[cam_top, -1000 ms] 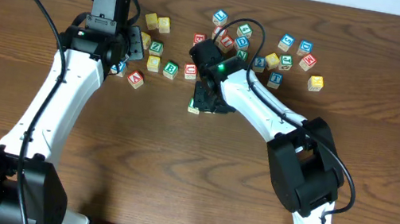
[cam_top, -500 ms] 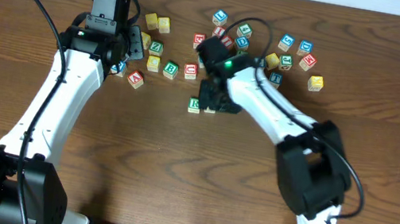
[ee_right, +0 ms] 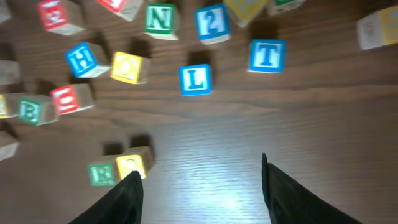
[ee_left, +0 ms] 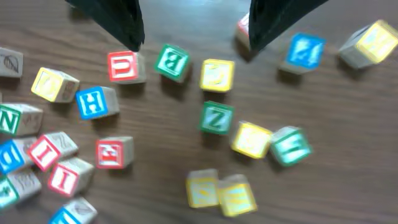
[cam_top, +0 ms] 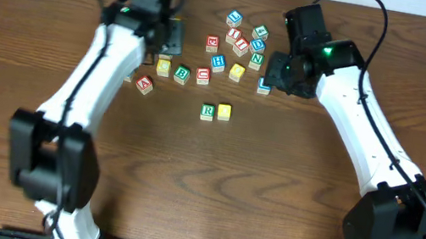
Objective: Spell out ROBOT
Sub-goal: 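Lower the left gripper onto the green B block and grasp it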
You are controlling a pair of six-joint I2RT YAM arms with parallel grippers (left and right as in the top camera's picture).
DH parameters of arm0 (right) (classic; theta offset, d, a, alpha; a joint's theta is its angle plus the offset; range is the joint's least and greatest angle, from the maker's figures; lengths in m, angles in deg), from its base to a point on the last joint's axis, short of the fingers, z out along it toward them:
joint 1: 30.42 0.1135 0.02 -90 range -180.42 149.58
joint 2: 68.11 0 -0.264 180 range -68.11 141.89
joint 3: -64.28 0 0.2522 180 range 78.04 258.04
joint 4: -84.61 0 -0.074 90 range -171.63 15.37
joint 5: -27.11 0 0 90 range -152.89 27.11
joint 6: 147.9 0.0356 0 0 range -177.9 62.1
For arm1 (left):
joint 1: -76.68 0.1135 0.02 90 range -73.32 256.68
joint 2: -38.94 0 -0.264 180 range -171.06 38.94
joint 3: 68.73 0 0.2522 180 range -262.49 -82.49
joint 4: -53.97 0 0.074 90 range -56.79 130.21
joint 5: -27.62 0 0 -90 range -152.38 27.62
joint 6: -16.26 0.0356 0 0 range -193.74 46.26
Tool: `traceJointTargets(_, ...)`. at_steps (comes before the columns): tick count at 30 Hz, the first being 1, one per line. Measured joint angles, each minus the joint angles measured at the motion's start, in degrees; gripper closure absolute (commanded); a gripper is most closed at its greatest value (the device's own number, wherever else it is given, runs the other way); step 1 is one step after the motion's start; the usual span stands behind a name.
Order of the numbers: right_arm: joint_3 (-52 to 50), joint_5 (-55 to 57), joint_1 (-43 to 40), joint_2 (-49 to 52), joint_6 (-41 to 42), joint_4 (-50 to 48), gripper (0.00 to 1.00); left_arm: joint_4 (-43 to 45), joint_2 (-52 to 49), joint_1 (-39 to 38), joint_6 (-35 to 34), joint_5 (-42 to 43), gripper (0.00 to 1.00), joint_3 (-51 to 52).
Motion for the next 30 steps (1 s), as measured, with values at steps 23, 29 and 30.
traceJointTargets(23,0.0,2.0,-0.9,0.0,-2.8,3.5,0.44,0.8,-15.6,-4.7,5.6,0.7,0.46,-2.4)
traceJointTargets(29,0.0,2.1,-0.9,0.0,-3.0,3.8,0.44,1.0,-15.8,-4.7,5.6,0.7,0.46,-2.5)
traceJointTargets(30,0.0,2.2,-0.9,0.0,-3.0,3.8,0.44,1.0,-15.8,-4.7,5.6,0.7,0.46,-2.5)
